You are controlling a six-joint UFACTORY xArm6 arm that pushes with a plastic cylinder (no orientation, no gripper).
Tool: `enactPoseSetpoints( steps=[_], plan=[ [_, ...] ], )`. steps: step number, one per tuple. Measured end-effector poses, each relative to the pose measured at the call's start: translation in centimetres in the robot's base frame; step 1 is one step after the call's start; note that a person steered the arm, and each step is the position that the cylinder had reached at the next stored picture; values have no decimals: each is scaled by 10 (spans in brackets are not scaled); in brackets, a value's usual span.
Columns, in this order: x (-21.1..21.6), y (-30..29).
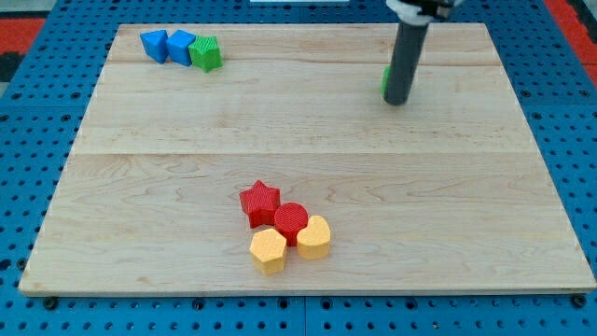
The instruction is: Push the green star closer to the green circle
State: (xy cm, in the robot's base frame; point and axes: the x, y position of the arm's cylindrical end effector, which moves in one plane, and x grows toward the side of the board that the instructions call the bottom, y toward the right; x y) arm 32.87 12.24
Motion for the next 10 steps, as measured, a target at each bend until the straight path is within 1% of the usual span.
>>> enactPoseSetpoints(
  steps=[1,2,3,4,5,6,7,8,9,10],
  plan=[
    [-36,22],
    [-36,23],
    [29,-45],
    [22,-194],
    [-30,-324],
    [-76,-363],
    [-85,-413],
    [-86,-348],
    [-68,-269],
    [-34,-241]
  ],
)
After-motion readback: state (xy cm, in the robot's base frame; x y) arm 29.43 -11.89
